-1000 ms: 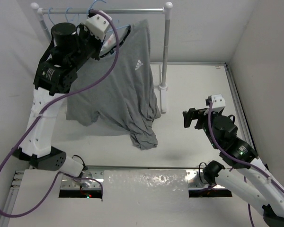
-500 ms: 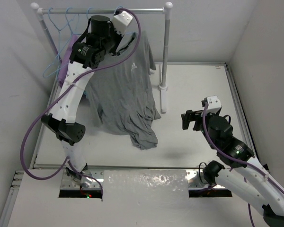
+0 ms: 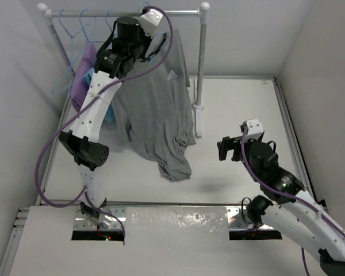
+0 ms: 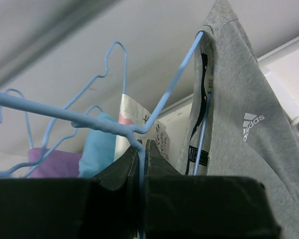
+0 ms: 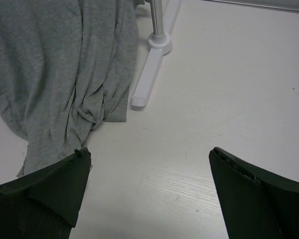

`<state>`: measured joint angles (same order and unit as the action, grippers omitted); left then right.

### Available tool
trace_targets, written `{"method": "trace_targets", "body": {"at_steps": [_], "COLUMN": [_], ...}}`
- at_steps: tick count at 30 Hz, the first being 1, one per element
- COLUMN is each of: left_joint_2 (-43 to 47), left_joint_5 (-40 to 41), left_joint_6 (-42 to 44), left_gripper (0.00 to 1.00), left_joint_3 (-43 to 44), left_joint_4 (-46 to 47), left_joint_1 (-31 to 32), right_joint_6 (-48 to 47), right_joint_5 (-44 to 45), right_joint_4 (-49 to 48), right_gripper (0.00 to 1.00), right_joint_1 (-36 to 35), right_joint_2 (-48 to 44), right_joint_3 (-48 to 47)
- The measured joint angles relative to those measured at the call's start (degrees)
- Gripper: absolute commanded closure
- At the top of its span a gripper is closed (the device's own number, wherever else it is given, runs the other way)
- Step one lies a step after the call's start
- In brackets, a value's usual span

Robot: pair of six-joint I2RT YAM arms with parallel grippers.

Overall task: Place the t-shirt on the hanger
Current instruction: Place the hanger at the clothesline.

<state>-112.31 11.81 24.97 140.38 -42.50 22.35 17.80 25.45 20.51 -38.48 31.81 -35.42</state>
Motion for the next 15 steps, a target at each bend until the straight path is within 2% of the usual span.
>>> {"method": "trace_targets", "body": {"at_steps": [12,13,14,15], "left_joint_2": [-0.2,0.4,1.2,1.9], "left_joint_5": [-3.1,-3.7,-4.4,-5.1], "left_joint_6": [-1.2,-1.3,-1.4,-1.4], "left_gripper": [1.00,0.94,0.81,0.50], "left_joint_3": [-6.9,-7.7,-8.5,-9.2], "left_joint_4": [3.1,3.4,3.5,3.2], "left_joint_1": [-0.9,-0.9,-1.0,-1.0], "right_joint_6": [0.0,0.0,0.0,0.0], "right_joint_5": [-1.6,-1.6,-1.6,-1.6], "right_joint_4": [-0.7,-0.8,-0.8,-0.7], "right_gripper": [0.01,0.01,0.01,0.01], "right_joint_1": [0.0,0.0,0.0,0.0], "right_joint_2": [0.7,0.6,0.6,0.6], "right_joint_3": [1.6,1.9,2.1,2.4]}}
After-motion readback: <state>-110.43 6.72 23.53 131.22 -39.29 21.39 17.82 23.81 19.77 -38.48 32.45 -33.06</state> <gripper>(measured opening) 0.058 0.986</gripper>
